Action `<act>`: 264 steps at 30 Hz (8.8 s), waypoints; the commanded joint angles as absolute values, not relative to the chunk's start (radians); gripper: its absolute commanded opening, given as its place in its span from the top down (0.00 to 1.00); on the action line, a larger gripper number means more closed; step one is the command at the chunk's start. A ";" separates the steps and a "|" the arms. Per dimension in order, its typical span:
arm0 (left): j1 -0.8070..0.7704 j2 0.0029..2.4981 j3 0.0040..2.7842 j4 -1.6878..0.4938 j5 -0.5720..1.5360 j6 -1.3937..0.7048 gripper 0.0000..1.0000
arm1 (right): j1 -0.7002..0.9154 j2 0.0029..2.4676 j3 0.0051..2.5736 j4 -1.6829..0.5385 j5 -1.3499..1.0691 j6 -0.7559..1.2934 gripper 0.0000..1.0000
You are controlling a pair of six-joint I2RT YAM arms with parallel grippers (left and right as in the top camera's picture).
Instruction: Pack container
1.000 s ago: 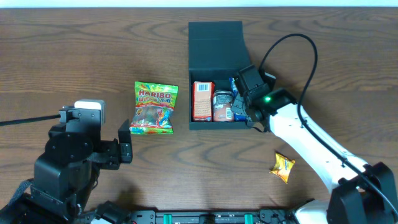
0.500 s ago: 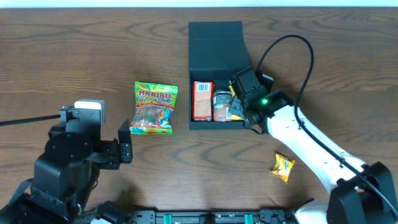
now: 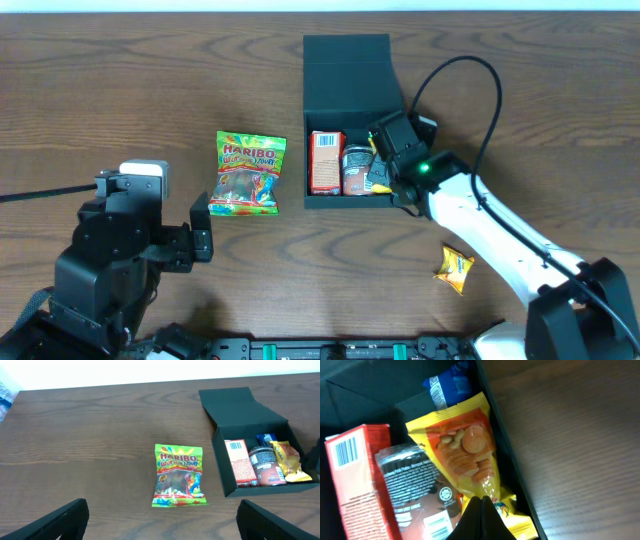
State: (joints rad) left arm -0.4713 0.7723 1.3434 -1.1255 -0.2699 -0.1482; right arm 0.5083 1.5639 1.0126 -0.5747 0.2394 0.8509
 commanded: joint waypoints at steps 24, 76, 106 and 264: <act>-0.465 0.772 1.357 -1.127 -0.288 -0.131 0.05 | 0.511 1.133 1.011 -0.939 0.278 0.634 0.89; -0.465 0.772 1.357 -1.127 -0.288 -0.131 0.05 | 0.421 1.254 0.583 -0.907 0.268 0.845 0.01; -0.465 0.772 1.357 -1.127 -0.288 -0.131 0.05 | 0.701 1.241 0.579 -0.812 0.352 0.228 0.01; -0.465 0.772 1.357 -1.127 -0.288 -0.131 0.05 | 0.701 1.114 0.753 -0.722 0.018 0.577 0.66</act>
